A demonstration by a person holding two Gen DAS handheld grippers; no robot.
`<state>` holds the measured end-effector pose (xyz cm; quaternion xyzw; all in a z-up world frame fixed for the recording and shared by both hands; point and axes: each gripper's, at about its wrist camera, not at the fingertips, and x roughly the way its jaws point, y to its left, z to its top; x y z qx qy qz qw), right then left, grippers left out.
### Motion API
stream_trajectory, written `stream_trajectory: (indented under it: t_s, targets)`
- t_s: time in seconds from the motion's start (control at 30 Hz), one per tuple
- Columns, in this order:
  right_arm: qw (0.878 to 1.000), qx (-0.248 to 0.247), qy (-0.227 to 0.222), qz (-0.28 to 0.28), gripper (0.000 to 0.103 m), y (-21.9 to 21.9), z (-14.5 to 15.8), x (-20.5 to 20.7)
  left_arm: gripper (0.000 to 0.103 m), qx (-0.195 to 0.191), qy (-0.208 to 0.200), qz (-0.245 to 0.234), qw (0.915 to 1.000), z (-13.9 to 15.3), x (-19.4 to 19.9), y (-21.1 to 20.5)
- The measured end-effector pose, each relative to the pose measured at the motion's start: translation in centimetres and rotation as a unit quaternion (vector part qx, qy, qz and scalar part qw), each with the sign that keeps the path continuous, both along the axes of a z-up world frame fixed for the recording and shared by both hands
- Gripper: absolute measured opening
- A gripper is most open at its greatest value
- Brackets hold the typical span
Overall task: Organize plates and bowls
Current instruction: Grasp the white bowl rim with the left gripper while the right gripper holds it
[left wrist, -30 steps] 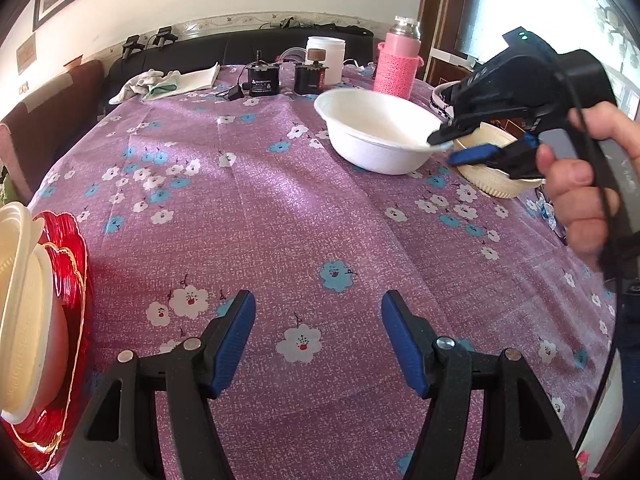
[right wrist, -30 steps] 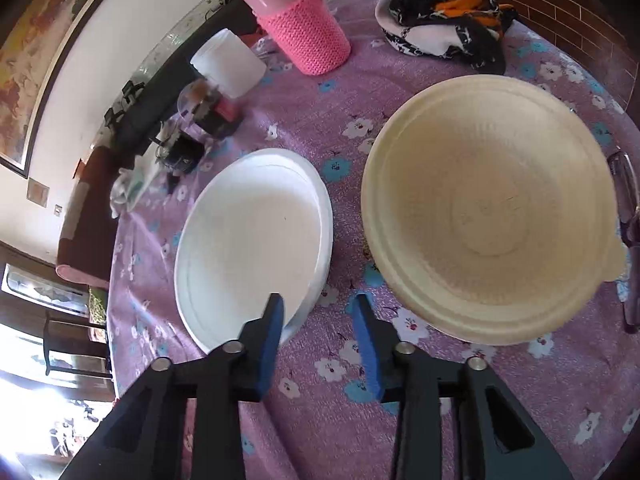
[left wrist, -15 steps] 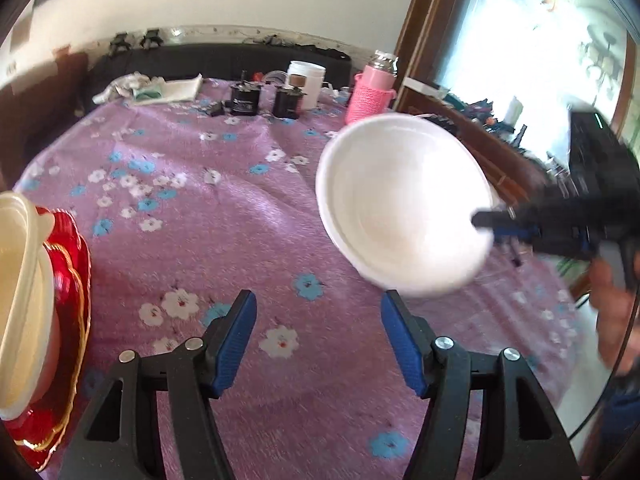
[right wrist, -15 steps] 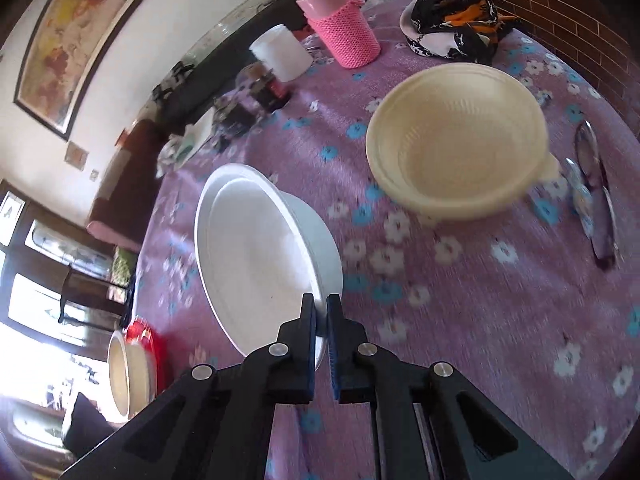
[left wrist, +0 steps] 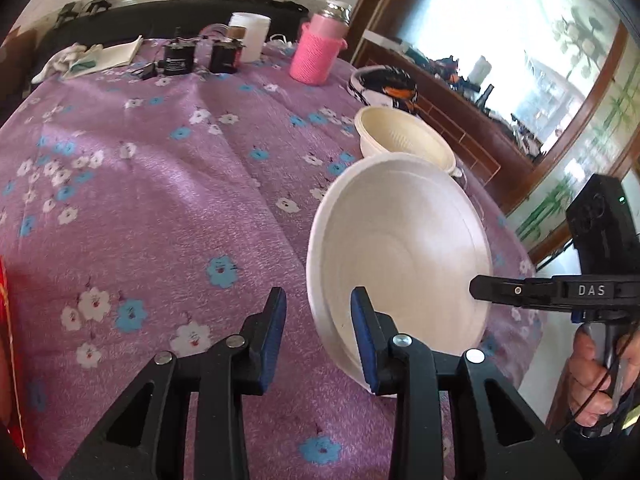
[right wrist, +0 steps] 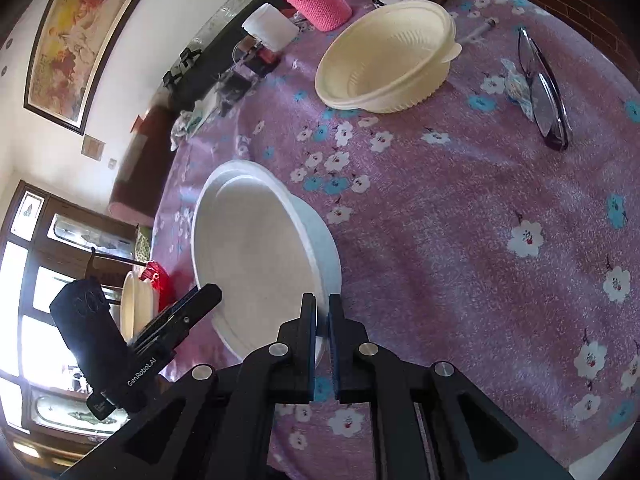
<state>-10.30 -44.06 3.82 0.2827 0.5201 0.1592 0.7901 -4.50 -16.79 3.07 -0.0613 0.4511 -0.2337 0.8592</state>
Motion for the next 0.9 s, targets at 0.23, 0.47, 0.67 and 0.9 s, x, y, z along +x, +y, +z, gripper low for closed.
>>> stream_trajectory:
  t_s: [0.23,0.47,0.67,0.9]
  targets:
    - [0.985,-0.15,-0.077,-0.022,0.027,1.0,1.4,-1.0,0.032,0.054,-0.043,-0.006,0.9976,0.6,-0.5,-2.4]
    - [0.969,-0.198,-0.143,-0.04,0.057,1.2,1.8,-3.1,0.032,0.102,-0.088,-0.001,0.9909,0.5,-1.5,-3.7]
    - [0.972,-0.185,-0.145,-0.028,0.014,2.4,0.6,-2.9,0.018,0.121,-0.113,0.014,0.9861,0.5,-2.4,-4.1]
    - [0.971,-0.179,-0.154,-0.04,0.011,2.6,1.2,-3.4,0.018,0.139,-0.15,0.028,0.9784,1.6,-3.5,-4.3]
